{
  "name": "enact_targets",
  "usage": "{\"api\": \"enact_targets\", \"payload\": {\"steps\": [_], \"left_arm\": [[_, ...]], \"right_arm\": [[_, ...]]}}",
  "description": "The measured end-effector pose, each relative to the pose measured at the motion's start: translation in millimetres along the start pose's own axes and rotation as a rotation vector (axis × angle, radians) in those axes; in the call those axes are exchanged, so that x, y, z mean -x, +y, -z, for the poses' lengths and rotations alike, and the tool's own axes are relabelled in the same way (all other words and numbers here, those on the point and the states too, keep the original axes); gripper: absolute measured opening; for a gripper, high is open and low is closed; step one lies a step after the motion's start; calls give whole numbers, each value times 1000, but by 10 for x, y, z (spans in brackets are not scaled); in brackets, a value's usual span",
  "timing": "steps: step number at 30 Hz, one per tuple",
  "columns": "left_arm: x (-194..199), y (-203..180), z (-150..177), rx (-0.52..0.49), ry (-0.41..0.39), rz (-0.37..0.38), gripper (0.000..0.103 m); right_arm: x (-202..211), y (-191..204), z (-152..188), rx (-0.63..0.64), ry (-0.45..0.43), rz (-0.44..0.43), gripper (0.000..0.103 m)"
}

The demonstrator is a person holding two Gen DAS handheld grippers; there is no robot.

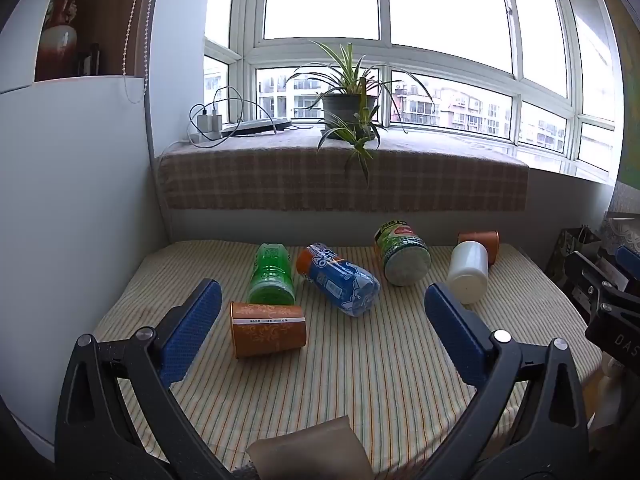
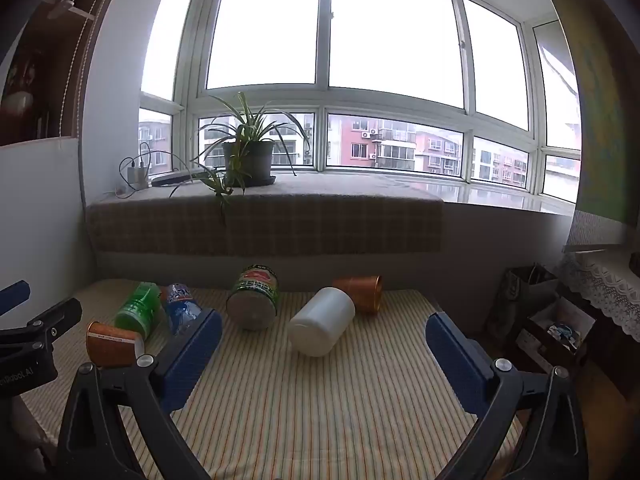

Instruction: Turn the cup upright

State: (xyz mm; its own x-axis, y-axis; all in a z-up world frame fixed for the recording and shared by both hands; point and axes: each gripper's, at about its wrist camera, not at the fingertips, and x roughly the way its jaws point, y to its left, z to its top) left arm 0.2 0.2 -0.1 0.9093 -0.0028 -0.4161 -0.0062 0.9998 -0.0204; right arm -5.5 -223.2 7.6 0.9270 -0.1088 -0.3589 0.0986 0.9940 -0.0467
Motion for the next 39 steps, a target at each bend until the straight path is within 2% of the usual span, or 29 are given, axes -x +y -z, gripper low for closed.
{"api": "enact_targets", "payload": {"steps": [1,39], "left_arm": [[-1,1,0,1,0,0,103],[5,-19,-21,0,-12,-1,103]], "right_arm": [[8,1,1,-7,-27,-1,103],[-10,3,-44,-16,-4,-6,103]]}}
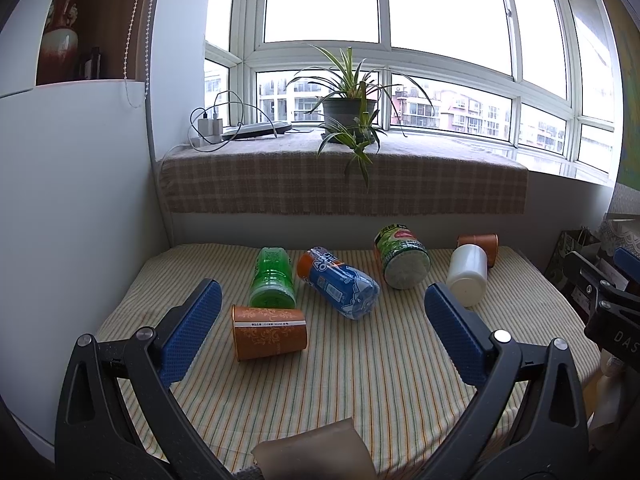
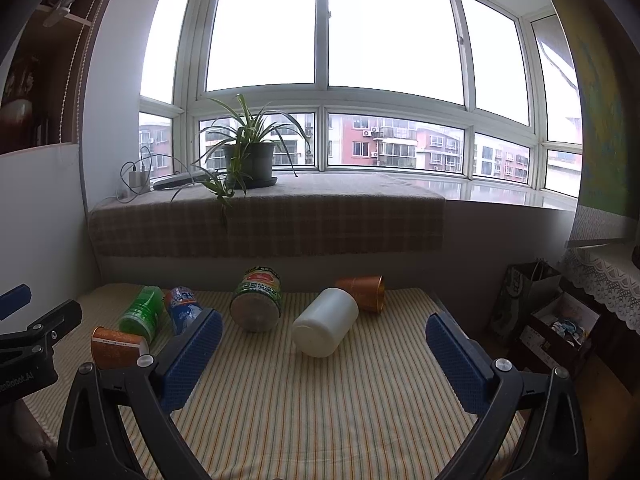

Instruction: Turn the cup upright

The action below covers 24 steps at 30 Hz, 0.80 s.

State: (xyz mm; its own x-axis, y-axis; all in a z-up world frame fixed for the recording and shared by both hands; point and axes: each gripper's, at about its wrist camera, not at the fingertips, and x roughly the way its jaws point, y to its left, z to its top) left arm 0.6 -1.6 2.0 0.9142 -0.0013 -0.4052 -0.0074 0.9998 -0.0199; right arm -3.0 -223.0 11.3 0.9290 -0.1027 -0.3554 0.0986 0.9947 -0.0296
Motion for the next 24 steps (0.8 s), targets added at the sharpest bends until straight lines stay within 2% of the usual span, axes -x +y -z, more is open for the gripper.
{"api": "enact_targets", "payload": {"steps": [24], "left_arm": [[28,7,-9,-2,-2,0,103]], "right_arm": [[-9,15,-8,3,4,-5,103]]}}
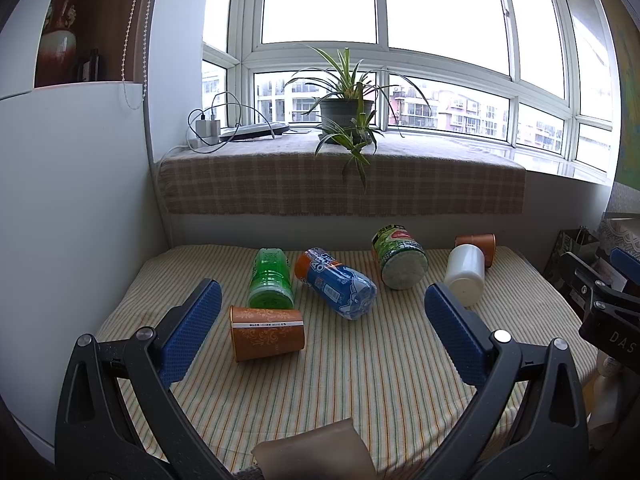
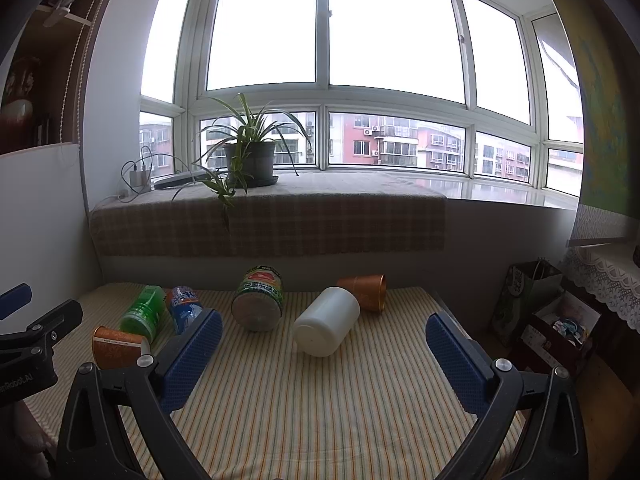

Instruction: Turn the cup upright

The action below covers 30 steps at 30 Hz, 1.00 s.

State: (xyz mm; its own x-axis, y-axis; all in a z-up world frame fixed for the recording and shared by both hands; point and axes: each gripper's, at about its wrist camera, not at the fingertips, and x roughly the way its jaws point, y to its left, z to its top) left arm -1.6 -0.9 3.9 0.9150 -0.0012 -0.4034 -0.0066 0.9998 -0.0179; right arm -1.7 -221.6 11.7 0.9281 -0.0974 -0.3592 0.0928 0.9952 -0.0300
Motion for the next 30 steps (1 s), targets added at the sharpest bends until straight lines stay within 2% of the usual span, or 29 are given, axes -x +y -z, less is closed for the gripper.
{"api": "enact_targets", "payload": {"steps": [30], "left_arm": [[-14,-39,23,4,8,-7,103]], "right_arm": [[-63,35,31,-6,20,-14,103]]}}
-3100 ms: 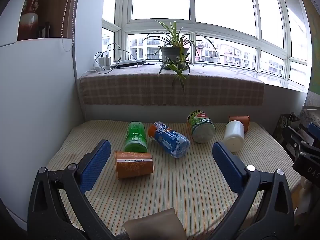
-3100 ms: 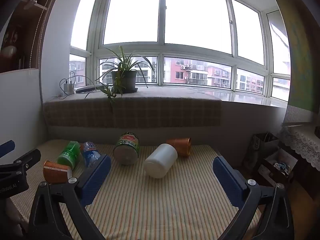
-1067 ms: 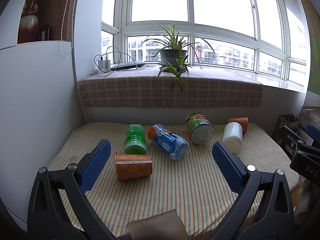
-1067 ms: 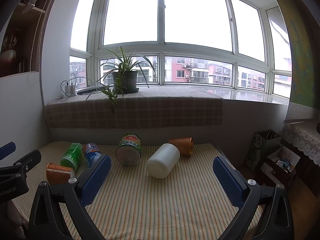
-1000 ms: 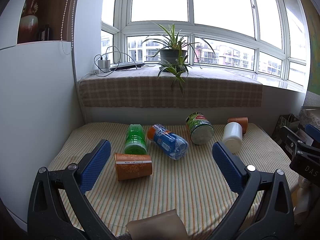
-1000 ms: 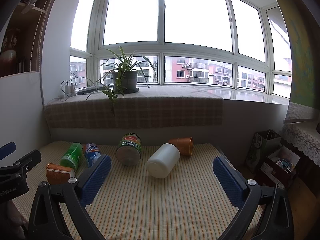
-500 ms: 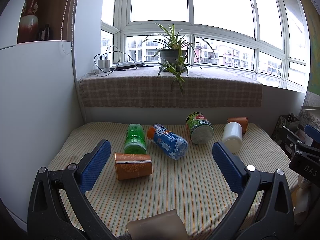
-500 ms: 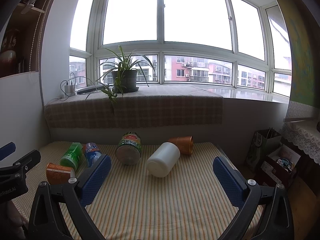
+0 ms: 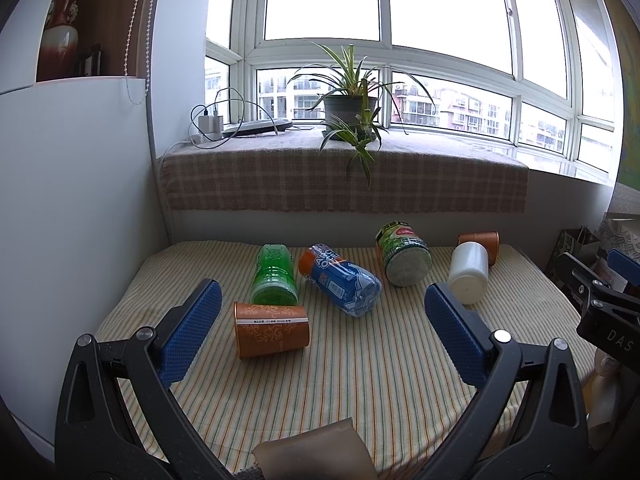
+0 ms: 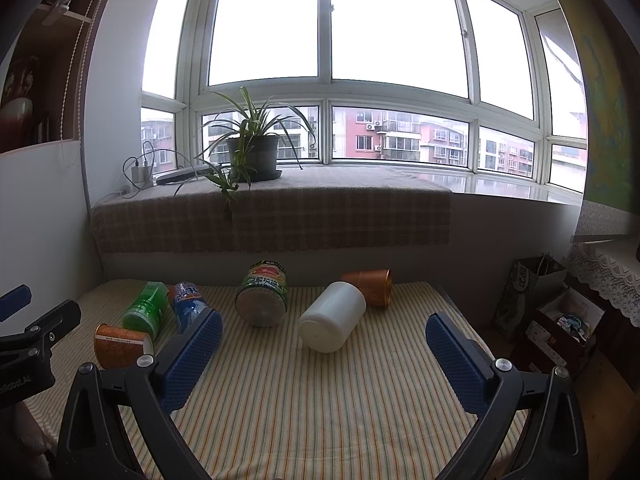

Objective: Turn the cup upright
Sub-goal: 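Move the right gripper to the lying green tea bottle and close on it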

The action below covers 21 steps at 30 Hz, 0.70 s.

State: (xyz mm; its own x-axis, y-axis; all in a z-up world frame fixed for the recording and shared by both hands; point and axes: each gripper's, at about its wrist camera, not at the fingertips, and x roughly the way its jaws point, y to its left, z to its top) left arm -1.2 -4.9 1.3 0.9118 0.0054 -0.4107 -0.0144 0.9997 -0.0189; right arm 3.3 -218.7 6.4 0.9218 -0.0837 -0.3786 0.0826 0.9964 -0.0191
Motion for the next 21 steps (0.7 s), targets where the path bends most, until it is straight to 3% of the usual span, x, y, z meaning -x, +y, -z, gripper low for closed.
{"api": "enact_targets", "payload": {"steps": [8,21], "left_arm": [[-21,189,53,9,6,-20,103],[-59,893,318,64,102,-147,103]], "right_arm": [[-153,150,-14,23,37,-60,103],[-791,798,-153,54,200,-321,103]]}}
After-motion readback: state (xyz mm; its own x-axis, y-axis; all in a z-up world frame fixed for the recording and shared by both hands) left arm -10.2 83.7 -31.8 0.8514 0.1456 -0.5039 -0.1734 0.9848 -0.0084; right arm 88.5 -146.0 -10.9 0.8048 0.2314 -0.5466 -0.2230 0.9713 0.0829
